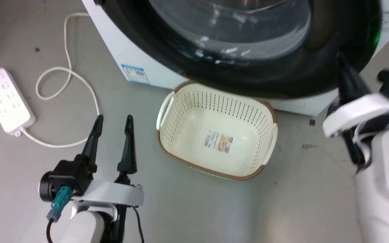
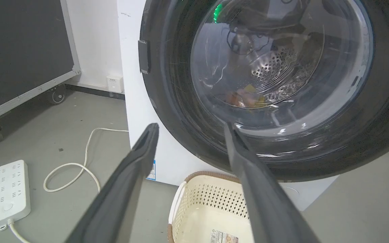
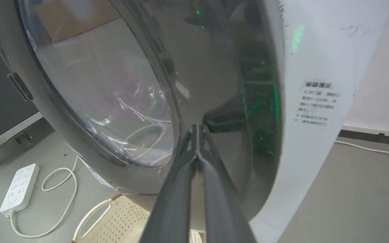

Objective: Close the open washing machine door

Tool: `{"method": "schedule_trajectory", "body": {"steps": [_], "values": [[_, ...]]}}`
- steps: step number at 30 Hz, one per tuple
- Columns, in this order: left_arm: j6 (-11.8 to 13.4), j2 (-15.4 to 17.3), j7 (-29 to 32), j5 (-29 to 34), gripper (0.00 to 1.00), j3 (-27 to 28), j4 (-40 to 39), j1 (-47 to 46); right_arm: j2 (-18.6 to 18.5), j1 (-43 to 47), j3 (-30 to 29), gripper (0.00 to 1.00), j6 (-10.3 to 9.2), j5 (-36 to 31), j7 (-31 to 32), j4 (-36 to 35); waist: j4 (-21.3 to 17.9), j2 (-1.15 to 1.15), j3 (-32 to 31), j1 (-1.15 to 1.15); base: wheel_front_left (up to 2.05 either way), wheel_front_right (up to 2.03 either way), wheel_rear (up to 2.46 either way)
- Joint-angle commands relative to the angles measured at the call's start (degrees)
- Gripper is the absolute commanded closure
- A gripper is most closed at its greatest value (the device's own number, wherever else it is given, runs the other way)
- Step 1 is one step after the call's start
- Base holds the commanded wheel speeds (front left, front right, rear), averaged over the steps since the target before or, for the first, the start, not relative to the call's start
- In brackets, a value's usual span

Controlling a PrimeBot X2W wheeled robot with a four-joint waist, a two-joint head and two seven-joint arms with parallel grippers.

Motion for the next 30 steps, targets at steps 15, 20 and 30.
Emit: {"method": "schedule_trajectory", "body": {"steps": [15, 20, 30], "values": [[-2.09, -2.39, -0.31, 3.03, 0.00, 1.91, 0.28, -2.76, -2.97, -12.52, -4.02, 1.00, -0.06, -1.56, -2.20, 5.59, 0.04, 0.00, 5.29, -0.01, 0.00, 0.00, 0.00], [-2.62, -2.82, -0.31, 3.53, 0.00, 2.62, 1.02, -2.32, -3.06, -13.29, -4.05, 1.00, -0.06, -0.85, -4.04, 6.93, -0.78, 0.00, 3.62, -0.01, 0.00, 0.00, 0.00], [-3.76, -1.80, -0.31, 4.08, 0.00, 4.96, 3.21, 1.69, -1.14, -3.32, -2.96, 1.00, -0.06, 2.72, -7.39, 2.49, -5.65, 0.00, -7.88, -0.01, 0.00, 0.00, 0.00]]}}
